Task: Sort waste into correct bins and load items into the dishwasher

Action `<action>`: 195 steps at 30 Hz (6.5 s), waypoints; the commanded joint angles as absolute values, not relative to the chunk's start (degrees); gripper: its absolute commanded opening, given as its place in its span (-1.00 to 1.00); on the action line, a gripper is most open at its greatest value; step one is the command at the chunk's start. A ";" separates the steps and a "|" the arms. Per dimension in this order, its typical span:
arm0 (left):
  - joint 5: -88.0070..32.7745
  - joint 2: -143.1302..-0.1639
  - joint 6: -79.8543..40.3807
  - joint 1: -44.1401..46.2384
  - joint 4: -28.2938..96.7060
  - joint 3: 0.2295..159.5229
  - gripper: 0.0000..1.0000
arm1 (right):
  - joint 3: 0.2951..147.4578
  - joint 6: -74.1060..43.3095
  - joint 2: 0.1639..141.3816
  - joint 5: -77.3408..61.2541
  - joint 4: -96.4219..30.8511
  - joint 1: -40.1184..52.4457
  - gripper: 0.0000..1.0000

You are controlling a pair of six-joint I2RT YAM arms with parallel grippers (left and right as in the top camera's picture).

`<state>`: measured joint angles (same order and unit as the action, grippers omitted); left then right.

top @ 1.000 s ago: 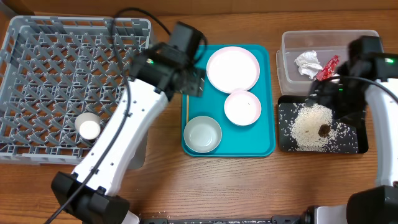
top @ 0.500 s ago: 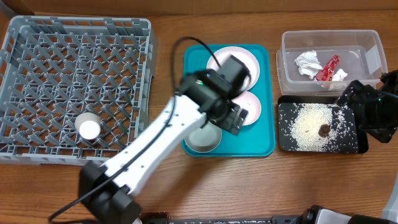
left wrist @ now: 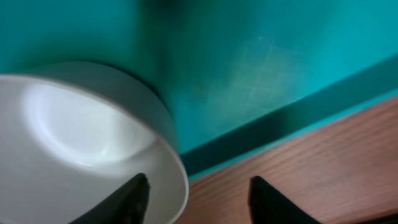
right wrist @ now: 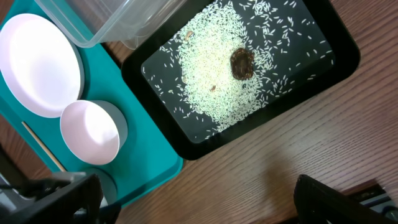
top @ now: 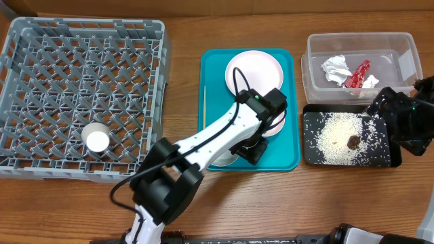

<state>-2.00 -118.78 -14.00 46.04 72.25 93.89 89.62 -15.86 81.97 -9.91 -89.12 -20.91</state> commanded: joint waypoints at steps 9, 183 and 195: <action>-2.55 -120.20 -14.48 46.02 72.97 93.95 -0.92 | 90.02 -16.12 81.76 -10.20 -88.86 -20.64 1.00; -34.70 -108.20 5.98 -5.02 65.39 116.11 -0.92 | 90.02 -16.10 81.76 -9.93 -89.69 -20.64 1.00; -72.71 -115.46 8.91 -21.34 67.24 116.09 -0.92 | 90.02 -16.10 81.76 -9.96 -89.73 -20.64 1.00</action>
<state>-57.25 -111.90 6.52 -19.09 66.35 115.68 89.60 -15.86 81.97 -10.07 -89.95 -20.91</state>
